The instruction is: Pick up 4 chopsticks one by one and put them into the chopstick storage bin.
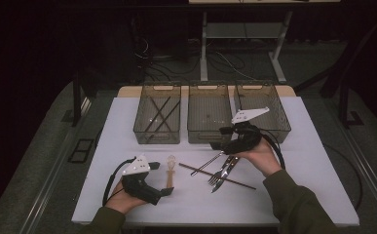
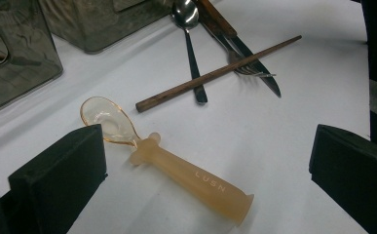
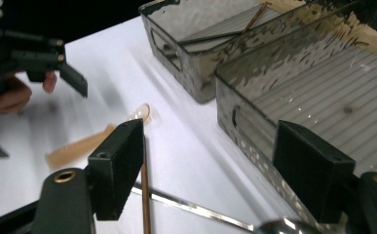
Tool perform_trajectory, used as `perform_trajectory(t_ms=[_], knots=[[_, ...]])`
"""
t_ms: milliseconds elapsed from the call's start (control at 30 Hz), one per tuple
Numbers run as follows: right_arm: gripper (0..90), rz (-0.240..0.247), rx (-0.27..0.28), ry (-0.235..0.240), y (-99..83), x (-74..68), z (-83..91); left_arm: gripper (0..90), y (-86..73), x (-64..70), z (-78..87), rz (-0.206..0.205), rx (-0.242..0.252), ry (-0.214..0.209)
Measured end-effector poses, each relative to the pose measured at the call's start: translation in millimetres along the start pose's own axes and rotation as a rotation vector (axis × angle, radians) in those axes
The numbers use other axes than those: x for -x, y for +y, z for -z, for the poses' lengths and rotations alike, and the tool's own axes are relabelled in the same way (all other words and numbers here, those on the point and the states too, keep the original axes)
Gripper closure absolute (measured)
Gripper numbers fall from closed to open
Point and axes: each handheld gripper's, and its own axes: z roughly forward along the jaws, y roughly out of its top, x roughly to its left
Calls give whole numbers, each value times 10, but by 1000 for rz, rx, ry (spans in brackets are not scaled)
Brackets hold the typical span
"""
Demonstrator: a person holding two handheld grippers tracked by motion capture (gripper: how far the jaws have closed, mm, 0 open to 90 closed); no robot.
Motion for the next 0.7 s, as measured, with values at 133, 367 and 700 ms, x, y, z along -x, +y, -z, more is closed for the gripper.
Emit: perform_trajectory(t_ms=[133, 367, 700], knots=[[180, 11, -15, -14, -120, -12, 59, 0, -1, 1, -1, 1, -1, -1], [166, 26, -30, -7, -338, -52, 184, 0, 0, 2, -2, 0, -2, -2], [245, 33, -69, -6, -637, -121, 350, 0, 4, 7, 0, -2, 1, -3]])
